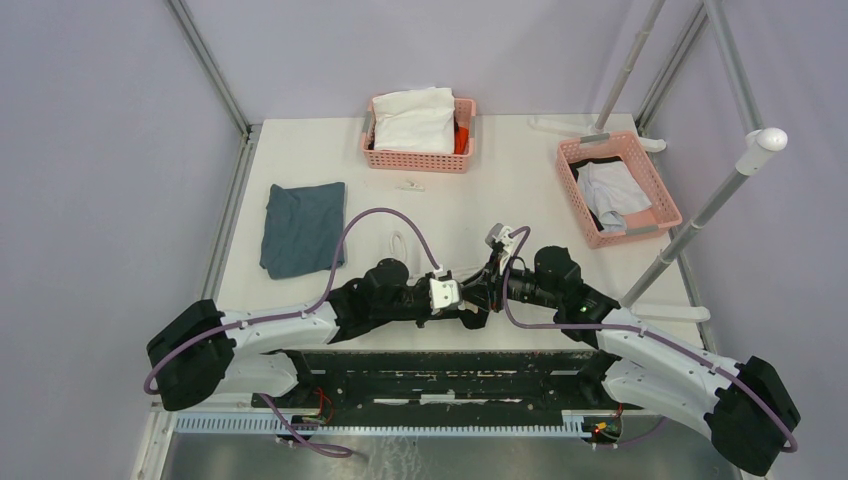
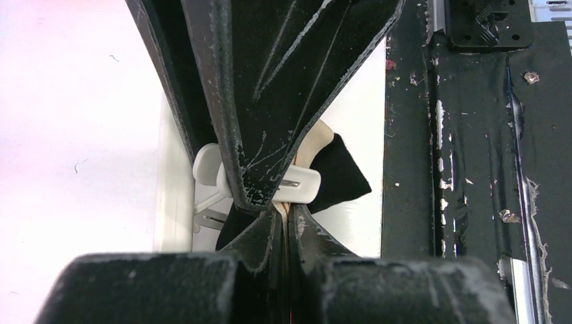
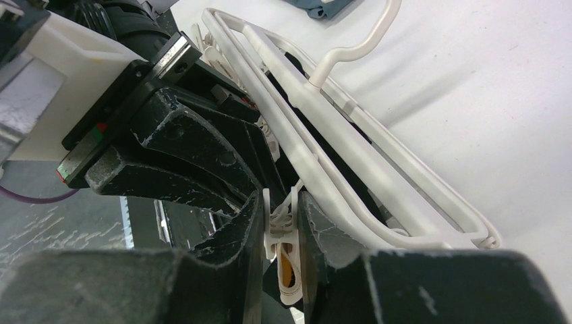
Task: Clip the underwear to the hanger
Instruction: Clamp the underwear onto the hanger.
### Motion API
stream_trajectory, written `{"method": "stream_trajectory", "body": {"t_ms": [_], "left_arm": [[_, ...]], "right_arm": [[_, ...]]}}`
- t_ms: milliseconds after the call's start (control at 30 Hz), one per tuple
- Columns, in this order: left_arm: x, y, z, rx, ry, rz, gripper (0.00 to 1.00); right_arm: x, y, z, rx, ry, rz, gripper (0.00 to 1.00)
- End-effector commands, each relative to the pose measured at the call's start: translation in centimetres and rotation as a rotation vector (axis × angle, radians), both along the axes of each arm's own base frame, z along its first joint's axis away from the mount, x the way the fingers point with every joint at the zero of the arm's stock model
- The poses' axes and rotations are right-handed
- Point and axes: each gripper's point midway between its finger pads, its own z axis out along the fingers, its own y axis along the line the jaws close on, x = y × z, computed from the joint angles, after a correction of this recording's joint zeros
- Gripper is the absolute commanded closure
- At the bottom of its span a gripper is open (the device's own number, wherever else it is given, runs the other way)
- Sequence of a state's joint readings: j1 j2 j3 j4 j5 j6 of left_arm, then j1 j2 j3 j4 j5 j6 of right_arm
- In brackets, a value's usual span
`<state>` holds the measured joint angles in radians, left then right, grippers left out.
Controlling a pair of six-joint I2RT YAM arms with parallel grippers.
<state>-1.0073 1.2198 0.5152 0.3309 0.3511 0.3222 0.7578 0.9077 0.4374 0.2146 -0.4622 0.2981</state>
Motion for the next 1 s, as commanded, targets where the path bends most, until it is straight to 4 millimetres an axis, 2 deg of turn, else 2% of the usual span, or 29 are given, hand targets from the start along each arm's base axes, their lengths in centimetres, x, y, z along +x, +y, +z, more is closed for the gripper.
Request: {"method": "stream_trajectory", "body": {"t_ms": [0, 800, 967], "left_arm": [[0.56, -1.18, 4.59, -0.155, -0.056, 0.000, 0.97], [0.20, -0.30, 4.30, -0.158, -0.055, 0.013, 0.97], [0.30, -0.32, 4.35, -0.161, -0.057, 0.017, 0.97]], "right_arm": [[-0.57, 0.86, 2.77, 0.056, -0.056, 0.051, 0.91], [-0.38, 0.70, 3.25, 0.062, -0.066, 0.034, 0.88], [-0.36, 0.78, 3.21, 0.063, -0.061, 0.035, 0.81]]}}
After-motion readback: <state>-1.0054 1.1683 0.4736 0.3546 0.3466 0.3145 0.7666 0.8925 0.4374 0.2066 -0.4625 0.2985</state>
